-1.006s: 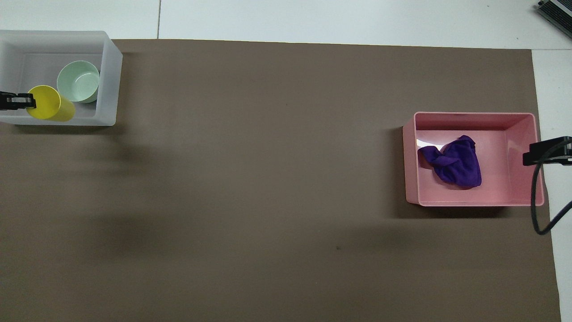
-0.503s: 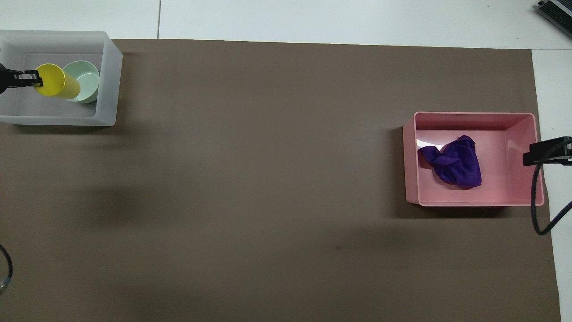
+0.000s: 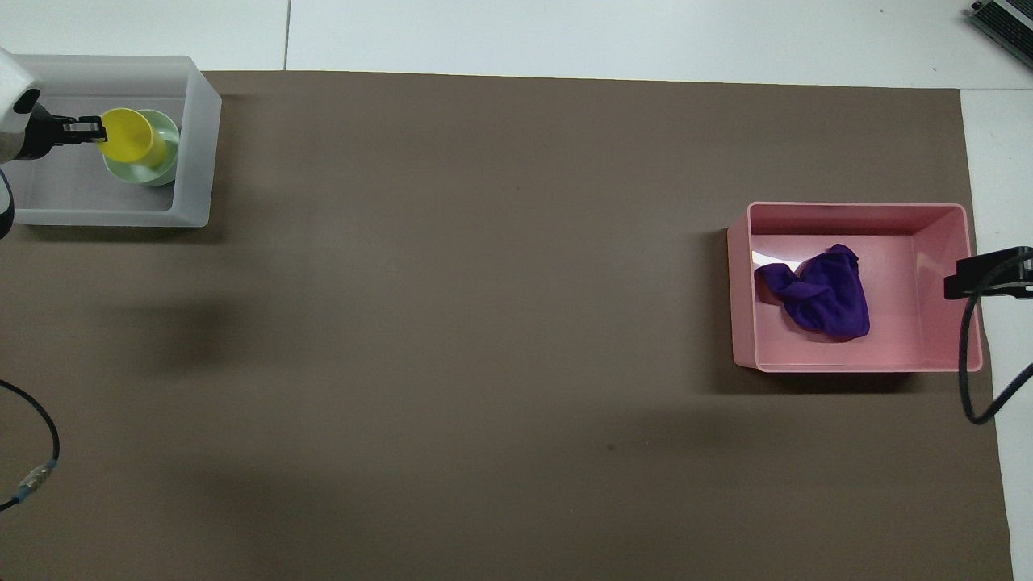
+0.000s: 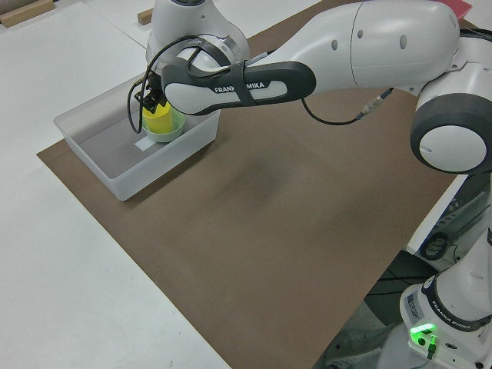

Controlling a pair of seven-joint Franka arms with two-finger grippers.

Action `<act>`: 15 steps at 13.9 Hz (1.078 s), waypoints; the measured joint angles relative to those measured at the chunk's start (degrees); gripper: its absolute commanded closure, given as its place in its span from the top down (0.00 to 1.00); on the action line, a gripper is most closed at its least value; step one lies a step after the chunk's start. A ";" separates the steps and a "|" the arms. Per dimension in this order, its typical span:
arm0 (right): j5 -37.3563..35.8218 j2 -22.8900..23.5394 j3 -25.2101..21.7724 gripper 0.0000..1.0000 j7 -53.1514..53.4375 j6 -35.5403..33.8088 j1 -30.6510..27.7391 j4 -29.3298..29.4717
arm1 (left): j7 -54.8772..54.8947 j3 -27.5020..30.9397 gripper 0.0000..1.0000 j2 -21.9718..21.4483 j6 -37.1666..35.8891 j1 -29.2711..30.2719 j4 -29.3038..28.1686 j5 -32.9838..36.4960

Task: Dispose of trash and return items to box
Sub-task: 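Lower the cup beside the bowl and open the left gripper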

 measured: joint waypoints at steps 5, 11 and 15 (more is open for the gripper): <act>0.00 -0.02 0.00 1.00 0.00 0.00 0.00 -0.03 | 0.47 -0.45 1.00 -7.66 -12.52 -1.71 0.31 0.00; 0.00 -0.03 0.00 1.00 0.00 0.00 0.00 -0.06 | 0.47 -0.55 1.00 -22.14 -29.92 -5.83 -4.96 0.00; 0.00 -0.04 0.00 1.00 0.00 0.00 0.00 -0.06 | 0.47 -0.60 1.00 -28.91 -36.76 -10.18 -8.03 1.66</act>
